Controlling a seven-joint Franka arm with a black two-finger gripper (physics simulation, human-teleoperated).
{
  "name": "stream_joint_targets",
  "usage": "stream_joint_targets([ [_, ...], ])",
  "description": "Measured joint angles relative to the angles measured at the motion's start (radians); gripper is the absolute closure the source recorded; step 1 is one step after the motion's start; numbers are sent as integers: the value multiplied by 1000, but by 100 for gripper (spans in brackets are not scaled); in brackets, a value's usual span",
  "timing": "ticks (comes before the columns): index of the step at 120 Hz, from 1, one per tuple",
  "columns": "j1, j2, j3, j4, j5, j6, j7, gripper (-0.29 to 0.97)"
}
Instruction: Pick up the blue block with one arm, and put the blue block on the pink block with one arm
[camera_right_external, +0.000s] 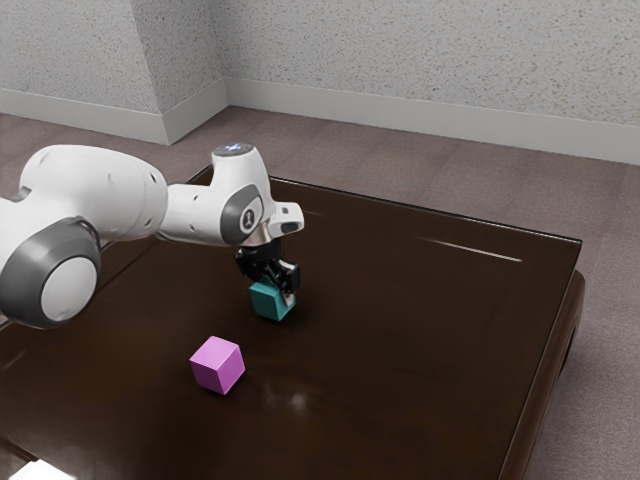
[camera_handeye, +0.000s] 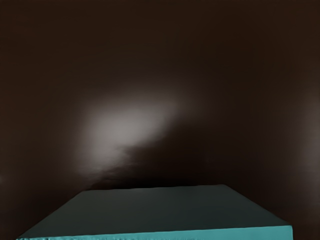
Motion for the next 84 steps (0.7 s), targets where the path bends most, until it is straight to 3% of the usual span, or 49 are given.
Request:
stream_joint_targets([
  [6,-5,-10,6,-2,2,2,-2,32],
  [16,-112,-122,131,-55,6,-15,-7,34],
  [30,-187,-437,177,-389,19,1,-18,32],
  [43,-240,-663,182,-652,102,46,-46,32],
  [61,-266,-733,182,-749,242,84,-111,32],
  [84,-250,-745,181,-792,285,105,-202,32],
])
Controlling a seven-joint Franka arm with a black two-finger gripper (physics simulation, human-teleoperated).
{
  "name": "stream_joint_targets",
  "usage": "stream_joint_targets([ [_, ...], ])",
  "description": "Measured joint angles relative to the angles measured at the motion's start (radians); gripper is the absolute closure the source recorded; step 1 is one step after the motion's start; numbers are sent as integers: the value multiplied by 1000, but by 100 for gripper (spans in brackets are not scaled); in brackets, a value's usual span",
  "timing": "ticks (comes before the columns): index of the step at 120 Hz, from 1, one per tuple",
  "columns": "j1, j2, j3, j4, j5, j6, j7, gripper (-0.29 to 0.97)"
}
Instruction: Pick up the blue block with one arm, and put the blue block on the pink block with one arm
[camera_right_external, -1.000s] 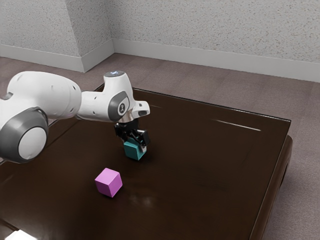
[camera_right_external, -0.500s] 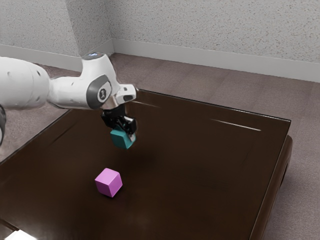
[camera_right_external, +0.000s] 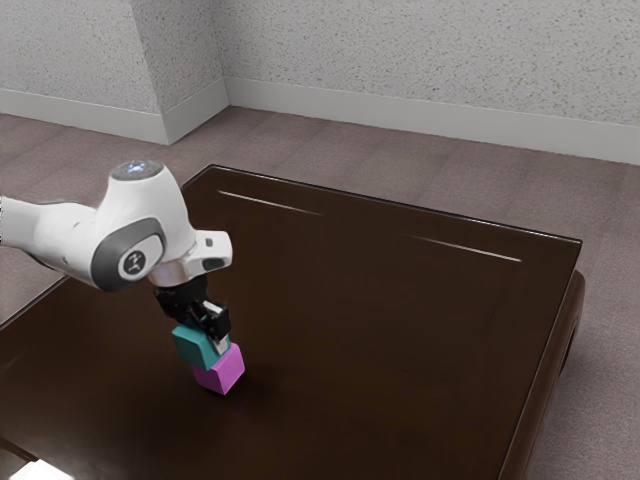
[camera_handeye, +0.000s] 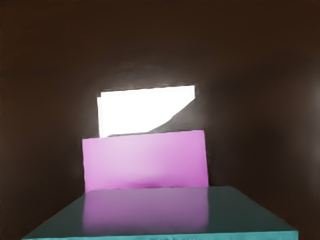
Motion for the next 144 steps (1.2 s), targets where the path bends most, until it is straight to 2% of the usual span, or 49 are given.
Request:
stream_joint_targets([
  [30,-9,13,-2,-14,8,38,-96,32],
  [54,9,33,2,-21,-28,93,-128,32],
  [88,5,22,2,-21,-50,72,-65,32],
  [144,8,69,3,17,-61,51,58,32],
])
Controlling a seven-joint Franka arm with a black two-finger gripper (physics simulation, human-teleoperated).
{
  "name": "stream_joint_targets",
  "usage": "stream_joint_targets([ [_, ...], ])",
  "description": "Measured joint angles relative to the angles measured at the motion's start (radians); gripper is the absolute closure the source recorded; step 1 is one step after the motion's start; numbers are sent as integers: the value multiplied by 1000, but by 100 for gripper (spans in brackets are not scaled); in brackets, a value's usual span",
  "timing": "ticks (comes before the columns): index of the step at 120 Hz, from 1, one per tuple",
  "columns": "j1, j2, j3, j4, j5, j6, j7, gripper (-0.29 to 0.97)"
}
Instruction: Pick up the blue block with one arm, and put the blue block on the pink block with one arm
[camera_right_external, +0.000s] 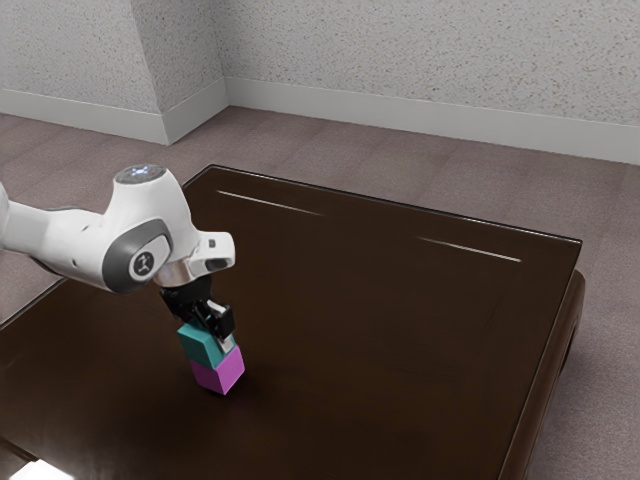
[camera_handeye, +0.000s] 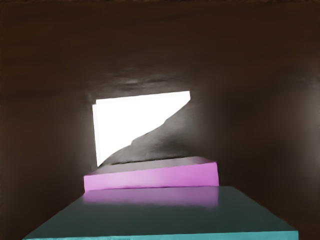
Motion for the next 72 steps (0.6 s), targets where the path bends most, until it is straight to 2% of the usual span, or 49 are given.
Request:
stream_joint_targets([
  [28,3,34,0,45,-21,1,35,32],
  [69,2,5,1,13,-48,-1,63,32],
  [72,2,5,1,13,-51,-1,65,29],
])
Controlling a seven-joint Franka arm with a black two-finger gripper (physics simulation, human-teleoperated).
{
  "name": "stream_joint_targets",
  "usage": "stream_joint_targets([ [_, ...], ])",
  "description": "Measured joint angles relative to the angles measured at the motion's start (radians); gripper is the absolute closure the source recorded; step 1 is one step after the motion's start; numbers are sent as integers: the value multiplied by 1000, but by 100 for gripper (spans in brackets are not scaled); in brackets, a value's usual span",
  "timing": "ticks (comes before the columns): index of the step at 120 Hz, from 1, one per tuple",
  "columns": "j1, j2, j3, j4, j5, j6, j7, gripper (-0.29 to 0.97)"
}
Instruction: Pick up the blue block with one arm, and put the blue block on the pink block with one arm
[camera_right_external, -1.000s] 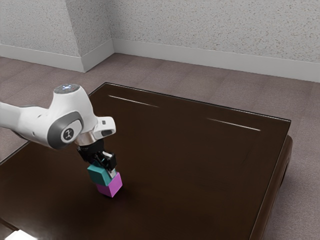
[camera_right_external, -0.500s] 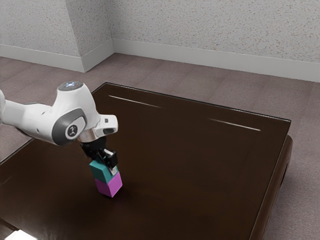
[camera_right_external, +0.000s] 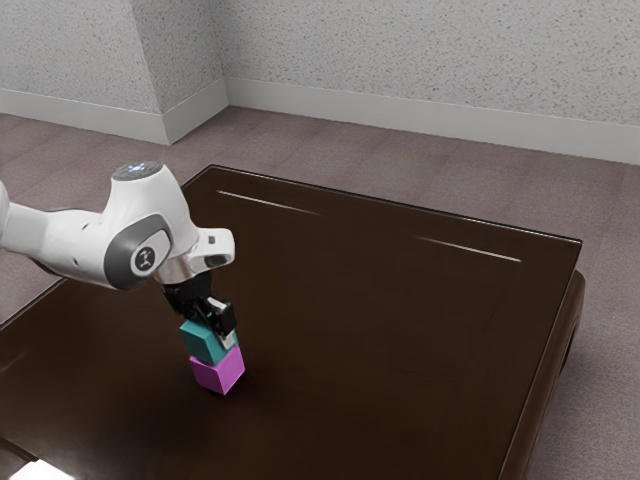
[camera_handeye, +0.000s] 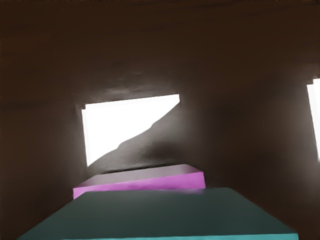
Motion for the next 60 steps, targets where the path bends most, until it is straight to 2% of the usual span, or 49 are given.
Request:
stream_joint_targets([
  [32,-2,-14,3,0,-29,-2,29,11],
  [49,14,-156,6,9,-15,-40,39,7],
  [60,24,-207,-5,35,13,-81,44,5],
])
